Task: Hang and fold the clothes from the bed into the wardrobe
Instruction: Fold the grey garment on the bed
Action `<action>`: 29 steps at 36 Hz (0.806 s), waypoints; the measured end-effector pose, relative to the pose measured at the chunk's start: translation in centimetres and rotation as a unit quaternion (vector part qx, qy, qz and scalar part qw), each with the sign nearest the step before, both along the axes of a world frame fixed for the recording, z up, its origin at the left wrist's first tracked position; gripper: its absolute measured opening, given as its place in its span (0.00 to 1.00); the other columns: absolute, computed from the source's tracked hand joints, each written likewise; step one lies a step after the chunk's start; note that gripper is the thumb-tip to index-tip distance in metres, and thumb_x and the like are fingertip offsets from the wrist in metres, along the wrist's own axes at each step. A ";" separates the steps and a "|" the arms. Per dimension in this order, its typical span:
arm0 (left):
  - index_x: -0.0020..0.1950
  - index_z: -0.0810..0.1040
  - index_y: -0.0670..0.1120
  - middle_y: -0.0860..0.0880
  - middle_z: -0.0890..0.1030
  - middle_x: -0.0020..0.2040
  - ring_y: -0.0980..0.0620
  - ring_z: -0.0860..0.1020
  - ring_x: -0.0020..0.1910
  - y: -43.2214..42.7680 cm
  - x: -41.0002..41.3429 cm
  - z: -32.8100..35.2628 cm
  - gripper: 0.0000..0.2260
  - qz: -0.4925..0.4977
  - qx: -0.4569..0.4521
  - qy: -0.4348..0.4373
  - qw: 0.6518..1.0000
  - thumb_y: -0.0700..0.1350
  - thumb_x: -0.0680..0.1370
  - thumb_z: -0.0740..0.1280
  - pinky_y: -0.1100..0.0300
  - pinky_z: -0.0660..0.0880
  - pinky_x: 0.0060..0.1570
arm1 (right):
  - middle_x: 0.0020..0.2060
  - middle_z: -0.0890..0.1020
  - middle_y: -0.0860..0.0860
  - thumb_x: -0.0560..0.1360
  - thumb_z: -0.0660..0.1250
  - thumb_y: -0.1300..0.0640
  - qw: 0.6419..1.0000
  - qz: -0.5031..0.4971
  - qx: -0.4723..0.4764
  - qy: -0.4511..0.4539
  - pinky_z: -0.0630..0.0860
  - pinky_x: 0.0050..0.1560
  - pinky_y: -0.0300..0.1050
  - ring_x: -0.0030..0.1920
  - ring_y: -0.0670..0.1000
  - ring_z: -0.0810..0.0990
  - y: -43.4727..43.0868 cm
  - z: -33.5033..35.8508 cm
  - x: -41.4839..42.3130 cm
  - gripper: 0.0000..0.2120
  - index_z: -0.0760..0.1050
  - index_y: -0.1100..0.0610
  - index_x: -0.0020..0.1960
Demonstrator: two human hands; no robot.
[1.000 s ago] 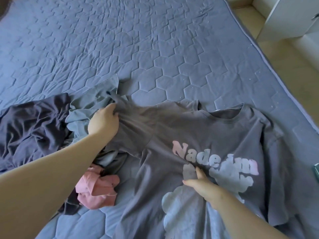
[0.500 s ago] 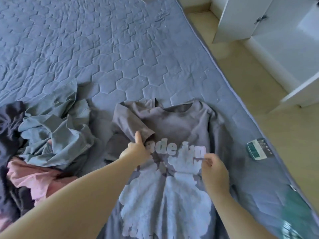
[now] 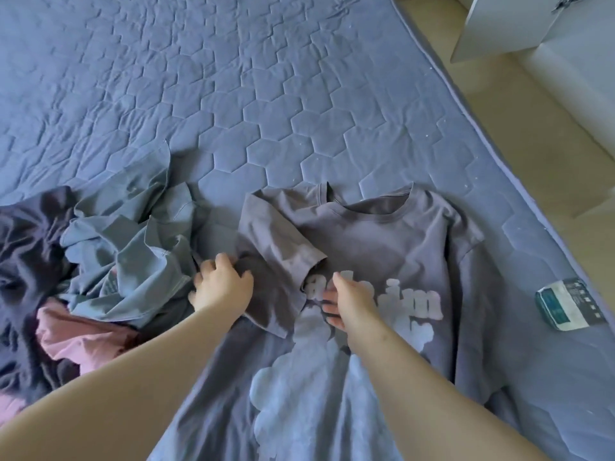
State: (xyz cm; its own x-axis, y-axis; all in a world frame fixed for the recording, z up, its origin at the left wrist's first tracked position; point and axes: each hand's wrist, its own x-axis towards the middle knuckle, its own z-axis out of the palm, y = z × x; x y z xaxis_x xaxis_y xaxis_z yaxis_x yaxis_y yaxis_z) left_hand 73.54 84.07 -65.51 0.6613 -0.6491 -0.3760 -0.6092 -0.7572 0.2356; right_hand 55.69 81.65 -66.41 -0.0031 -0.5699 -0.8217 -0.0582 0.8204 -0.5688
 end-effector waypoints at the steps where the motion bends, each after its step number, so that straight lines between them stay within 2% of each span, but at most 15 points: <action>1: 0.66 0.66 0.46 0.43 0.69 0.65 0.41 0.69 0.63 0.1 0.6 -0.2 0.20 0.001 -0.016 0.039 0.999 0.51 0.77 0.62 0.51 0.67 0.59 | 0.42 0.79 0.54 0.79 0.58 0.49 1.000 -0.009 0.023 -0.013 0.72 0.35 0.42 0.38 0.52 0.77 -0.5 -0.3 0.9 0.14 0.72 0.57 0.42; 4: 0.68 0.65 0.42 0.42 0.74 0.64 0.43 0.73 0.60 0.1 2.1 -0.4 0.24 0.047 -0.038 0.146 0.987 0.54 0.78 0.63 0.57 0.68 0.54 | 0.54 0.79 0.53 0.75 0.64 0.43 0.993 -0.065 0.070 -0.064 0.73 0.32 0.43 0.52 0.53 0.79 -1.6 -0.8 3.1 0.19 0.74 0.56 0.58; 6: 0.66 0.70 0.42 0.43 0.76 0.62 0.45 0.74 0.60 0.2 3.0 -0.3 0.23 0.062 -0.032 0.193 0.979 0.57 0.78 0.61 0.60 0.67 0.56 | 0.56 0.79 0.54 0.73 0.69 0.45 0.989 -0.094 0.078 -0.085 0.73 0.33 0.43 0.53 0.54 0.78 -2.1 -0.8 4.0 0.20 0.73 0.56 0.59; 8: 0.63 0.75 0.43 0.45 0.78 0.60 0.46 0.75 0.60 0.6 3.9 0.0 0.23 0.087 -0.028 0.284 0.954 0.58 0.77 0.62 0.58 0.68 0.62 | 0.56 0.78 0.55 0.73 0.70 0.51 0.990 -0.093 0.058 -0.083 0.75 0.39 0.45 0.53 0.55 0.77 -2.7 -0.5 4.8 0.17 0.73 0.57 0.58; 11: 0.54 0.80 0.45 0.46 0.82 0.51 0.46 0.80 0.52 1.6 4.8 0.8 0.13 0.063 0.010 0.359 0.931 0.52 0.75 0.69 0.52 0.74 0.60 | 0.54 0.79 0.56 0.76 0.66 0.58 0.991 -0.104 -0.080 -0.036 0.73 0.48 0.46 0.51 0.55 0.77 -4.0 0.8 5.5 0.09 0.75 0.57 0.55; 13: 0.48 0.81 0.44 0.46 0.83 0.45 0.47 0.81 0.46 2.0 5.3 0.9 0.07 0.056 -0.004 0.380 0.923 0.46 0.74 0.71 0.55 0.77 0.54 | 0.47 0.79 0.51 0.77 0.63 0.59 0.974 -0.087 -0.209 0.024 0.72 0.49 0.43 0.46 0.51 0.76 -4.8 2.1 5.5 0.03 0.72 0.54 0.50; 15: 0.48 0.80 0.44 0.47 0.83 0.42 0.49 0.80 0.42 2.2 5.4 0.9 0.06 0.066 -0.042 0.377 0.923 0.44 0.74 0.71 0.59 0.77 0.47 | 0.41 0.76 0.43 0.78 0.62 0.59 0.954 -0.068 -0.285 0.060 0.68 0.49 0.41 0.45 0.48 0.74 -5.2 3.0 5.3 0.02 0.69 0.53 0.49; 17: 0.47 0.78 0.45 0.49 0.81 0.39 0.52 0.78 0.38 2.0 5.1 0.6 0.06 0.074 -0.069 0.357 0.929 0.43 0.74 0.71 0.68 0.75 0.37 | 0.41 0.74 0.42 0.79 0.60 0.58 0.953 -0.045 -0.288 0.088 0.67 0.49 0.41 0.46 0.48 0.73 -5.1 2.9 5.1 0.03 0.69 0.53 0.51; 19: 0.48 0.74 0.47 0.52 0.78 0.39 0.57 0.75 0.36 1.8 4.4 0.4 0.08 0.078 -0.061 0.337 0.936 0.46 0.74 0.71 0.71 0.71 0.30 | 0.46 0.74 0.48 0.79 0.58 0.58 0.968 -0.019 -0.218 0.119 0.69 0.50 0.46 0.48 0.53 0.73 -4.5 2.0 5.0 0.08 0.67 0.56 0.58; 20: 0.51 0.72 0.47 0.52 0.77 0.42 0.56 0.75 0.38 1.7 4.0 0.3 0.10 0.083 -0.042 0.329 0.940 0.48 0.75 0.70 0.70 0.71 0.32 | 0.51 0.75 0.52 0.79 0.59 0.57 0.980 -0.015 -0.165 0.112 0.72 0.52 0.50 0.50 0.56 0.74 -4.1 1.4 4.9 0.12 0.65 0.57 0.61; 22: 0.62 0.68 0.44 0.47 0.77 0.54 0.49 0.76 0.48 1.8 3.2 0.2 0.19 0.069 -0.003 0.283 0.957 0.50 0.76 0.68 0.63 0.73 0.46 | 0.59 0.74 0.58 0.77 0.62 0.57 0.994 -0.019 -0.073 0.081 0.73 0.58 0.57 0.56 0.61 0.76 -3.0 0.3 4.5 0.20 0.62 0.58 0.68; 24: 0.71 0.59 0.44 0.43 0.71 0.65 0.43 0.72 0.61 2.2 2.9 0.0 0.29 -0.020 0.045 0.137 0.989 0.52 0.76 0.67 0.55 0.69 0.58 | 0.62 0.72 0.58 0.77 0.62 0.58 0.993 -0.002 -0.053 0.109 0.73 0.59 0.55 0.57 0.59 0.75 -1.9 -0.5 3.6 0.24 0.61 0.56 0.70; 25: 0.73 0.54 0.46 0.43 0.66 0.69 0.42 0.69 0.65 2.5 2.6 -0.1 0.31 -0.068 0.052 0.052 0.995 0.53 0.76 0.65 0.51 0.67 0.61 | 0.61 0.73 0.57 0.77 0.62 0.58 0.988 0.007 -0.068 0.140 0.72 0.56 0.51 0.55 0.58 0.75 -1.3 -0.6 2.9 0.21 0.63 0.57 0.69; 27: 0.75 0.49 0.52 0.46 0.57 0.74 0.42 0.60 0.71 3.0 1.6 -0.2 0.33 -0.164 0.034 -0.070 0.983 0.52 0.76 0.64 0.47 0.64 0.64 | 0.54 0.75 0.56 0.77 0.60 0.59 0.975 0.009 -0.106 0.197 0.67 0.48 0.45 0.48 0.55 0.71 -0.3 -0.6 1.0 0.15 0.67 0.59 0.64; 29: 0.76 0.49 0.54 0.48 0.52 0.75 0.45 0.52 0.74 3.0 0.0 -0.6 0.32 -0.268 0.009 -0.121 0.956 0.50 0.76 0.62 0.47 0.57 0.68 | 0.50 0.75 0.54 0.77 0.59 0.61 0.960 0.002 -0.126 0.249 0.63 0.45 0.44 0.46 0.54 0.69 0.7 -0.5 -1.3 0.13 0.70 0.60 0.61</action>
